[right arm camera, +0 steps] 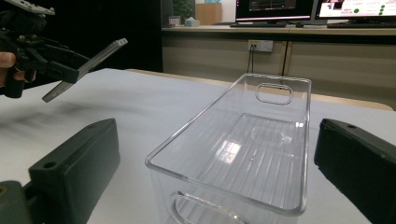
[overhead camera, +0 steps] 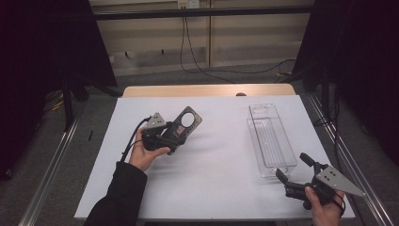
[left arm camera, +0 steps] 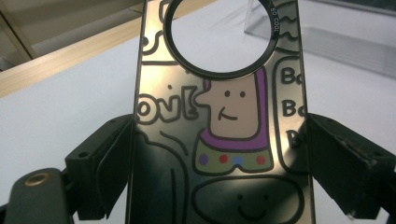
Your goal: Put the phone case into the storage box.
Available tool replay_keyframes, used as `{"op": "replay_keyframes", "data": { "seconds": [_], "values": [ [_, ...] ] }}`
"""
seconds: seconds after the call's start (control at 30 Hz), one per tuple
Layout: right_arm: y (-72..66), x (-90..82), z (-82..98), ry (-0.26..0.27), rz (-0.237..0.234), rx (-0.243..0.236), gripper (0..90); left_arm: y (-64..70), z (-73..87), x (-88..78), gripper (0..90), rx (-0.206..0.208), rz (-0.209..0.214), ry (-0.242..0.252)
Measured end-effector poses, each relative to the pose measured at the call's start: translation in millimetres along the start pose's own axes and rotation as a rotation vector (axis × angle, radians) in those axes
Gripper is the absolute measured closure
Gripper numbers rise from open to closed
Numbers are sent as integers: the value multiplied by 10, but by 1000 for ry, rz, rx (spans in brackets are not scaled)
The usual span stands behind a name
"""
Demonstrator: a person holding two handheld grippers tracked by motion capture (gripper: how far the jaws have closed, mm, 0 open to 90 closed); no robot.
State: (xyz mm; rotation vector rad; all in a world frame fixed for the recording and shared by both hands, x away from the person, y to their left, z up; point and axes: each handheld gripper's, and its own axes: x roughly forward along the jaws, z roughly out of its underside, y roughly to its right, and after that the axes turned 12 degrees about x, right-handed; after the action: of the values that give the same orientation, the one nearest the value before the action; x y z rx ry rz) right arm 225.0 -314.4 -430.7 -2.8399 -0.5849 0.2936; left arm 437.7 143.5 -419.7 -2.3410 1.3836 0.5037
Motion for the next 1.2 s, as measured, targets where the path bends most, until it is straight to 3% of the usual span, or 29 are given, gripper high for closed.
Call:
{"op": "replay_keyframes", "data": {
  "seconds": [0.4,0.5,0.67,0.93,1.2],
  "values": [
    [3,-3,-5,4,-3,-2,0,6,30,-219,124,-22,-53,75],
    [7,-9,-7,5,-2,-2,0,27,57,-281,124,-46,-56,101],
    [10,-28,-7,9,-4,-9,0,74,83,-383,124,-36,-71,108],
    [10,-36,-11,15,-16,7,0,190,134,-476,124,-34,-38,112],
    [-13,-48,-27,16,-21,-12,0,293,151,-606,124,-16,-49,141]
  ]
}}
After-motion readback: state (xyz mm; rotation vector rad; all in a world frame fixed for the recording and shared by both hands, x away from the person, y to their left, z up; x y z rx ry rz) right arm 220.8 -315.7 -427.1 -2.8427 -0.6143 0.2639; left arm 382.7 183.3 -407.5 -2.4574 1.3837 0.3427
